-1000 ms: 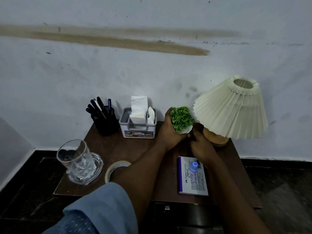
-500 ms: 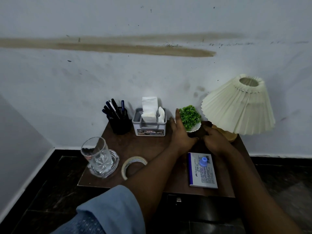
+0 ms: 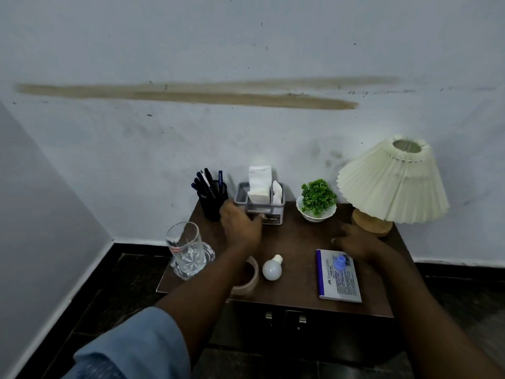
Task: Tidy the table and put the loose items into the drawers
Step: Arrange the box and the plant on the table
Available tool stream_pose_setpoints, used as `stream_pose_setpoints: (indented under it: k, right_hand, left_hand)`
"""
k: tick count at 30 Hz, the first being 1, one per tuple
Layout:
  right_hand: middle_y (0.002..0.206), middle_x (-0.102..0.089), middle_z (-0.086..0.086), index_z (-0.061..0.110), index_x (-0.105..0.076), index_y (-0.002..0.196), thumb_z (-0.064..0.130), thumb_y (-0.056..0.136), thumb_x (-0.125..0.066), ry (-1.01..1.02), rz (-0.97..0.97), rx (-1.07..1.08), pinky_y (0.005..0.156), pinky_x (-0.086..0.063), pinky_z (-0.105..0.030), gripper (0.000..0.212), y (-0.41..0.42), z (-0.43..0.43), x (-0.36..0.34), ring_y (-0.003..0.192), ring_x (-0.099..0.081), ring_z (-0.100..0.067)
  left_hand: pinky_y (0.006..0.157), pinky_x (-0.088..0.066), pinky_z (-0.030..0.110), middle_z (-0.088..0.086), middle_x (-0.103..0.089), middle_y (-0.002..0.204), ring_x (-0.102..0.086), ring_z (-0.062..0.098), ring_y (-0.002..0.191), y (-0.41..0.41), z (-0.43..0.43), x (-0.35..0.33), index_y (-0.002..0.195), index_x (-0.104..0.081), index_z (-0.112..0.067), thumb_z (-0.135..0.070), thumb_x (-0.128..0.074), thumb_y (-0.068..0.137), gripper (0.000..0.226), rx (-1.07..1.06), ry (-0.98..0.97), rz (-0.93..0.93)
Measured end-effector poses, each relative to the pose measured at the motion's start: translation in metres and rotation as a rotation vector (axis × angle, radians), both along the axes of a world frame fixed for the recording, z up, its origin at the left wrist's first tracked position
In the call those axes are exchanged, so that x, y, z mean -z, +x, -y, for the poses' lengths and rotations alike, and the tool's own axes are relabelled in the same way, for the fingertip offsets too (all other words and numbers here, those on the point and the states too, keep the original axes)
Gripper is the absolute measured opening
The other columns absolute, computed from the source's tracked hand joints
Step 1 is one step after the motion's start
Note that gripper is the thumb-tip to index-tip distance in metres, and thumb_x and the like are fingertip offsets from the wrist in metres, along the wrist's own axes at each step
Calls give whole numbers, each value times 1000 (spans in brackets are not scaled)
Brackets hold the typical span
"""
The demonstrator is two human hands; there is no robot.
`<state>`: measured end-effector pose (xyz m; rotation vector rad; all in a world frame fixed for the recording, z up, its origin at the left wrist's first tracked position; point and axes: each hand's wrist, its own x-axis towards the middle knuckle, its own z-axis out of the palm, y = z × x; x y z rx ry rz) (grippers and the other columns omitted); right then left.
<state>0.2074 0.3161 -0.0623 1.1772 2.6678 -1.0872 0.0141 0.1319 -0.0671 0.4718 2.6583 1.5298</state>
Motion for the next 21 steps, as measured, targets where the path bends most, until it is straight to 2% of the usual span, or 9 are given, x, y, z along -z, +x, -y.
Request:
stream_pose_setpoints:
  k: [2,4,6,8,9,11,13,15,21]
  right_hand:
    - [110,-66,-21,-4,-63,107,18,98,-60,24,9,8,92,-52,-49,25,-1,-3,1,97,-65,-31]
    - [118,-64,-25,-11,-62,113,16,101,-56,50,35,0,94,-50,-46,30,-4,-5,2,105,-63,-36]
    - [130,-60,-24,-7,-56,130,16,102,-55,43,77,25,100,-46,-44,37,-6,-6,3,120,-59,-40]
    - [133,-60,-23,0,-53,137,18,101,-55,28,85,51,101,-46,-43,40,-8,-6,4,124,-57,-40]
    - [131,-61,-22,0,-57,132,18,101,-55,16,82,43,100,-47,-43,36,-10,-7,5,121,-59,-40]
    - [119,-64,-17,3,-66,108,20,102,-56,18,94,-8,91,-50,-41,21,-12,-8,6,107,-64,-32]
    - [101,-66,-10,13,-64,88,22,100,-59,7,75,-14,80,-52,-39,16,-13,-7,4,90,-66,-23]
    - [92,-68,-5,19,-62,86,24,97,-63,-8,55,-7,76,-53,-37,12,-14,-6,4,84,-67,-19]
    - [98,-72,-10,16,-64,99,23,97,-65,-74,30,38,89,-57,-46,7,-14,-2,2,92,-70,-25]
  left_hand:
    - [121,-33,43,21,-37,156,-38,36,146,-19,7,13,156,-24,1,-18,-95,71,112,47,39,105]
    - [121,-36,44,18,-43,156,-43,33,145,-28,8,25,157,-23,-2,-17,-97,67,117,87,71,148]
    - [113,-46,43,13,-57,146,-55,30,135,-34,4,34,151,-34,-6,-17,-96,67,104,123,83,134]
    - [106,-48,35,9,-64,139,-61,27,127,-36,-1,36,144,-45,-10,-17,-94,71,88,159,69,113]
    - [103,-48,32,8,-65,137,-62,28,126,-38,-3,37,142,-48,-11,-19,-93,73,83,169,54,111]
    - [103,-49,34,10,-66,137,-62,30,126,-43,-6,37,139,-51,-10,-22,-91,77,75,169,6,106]
    - [104,-50,39,12,-66,137,-61,33,127,-48,-8,38,137,-53,-9,-23,-89,80,69,174,-31,111]
    - [104,-50,39,13,-66,137,-61,33,128,-50,-9,38,136,-54,-9,-23,-87,81,66,182,-56,116]
    - [102,-52,45,20,-62,133,-60,38,122,-49,-5,32,131,-52,-2,-17,-83,82,60,145,-59,87]
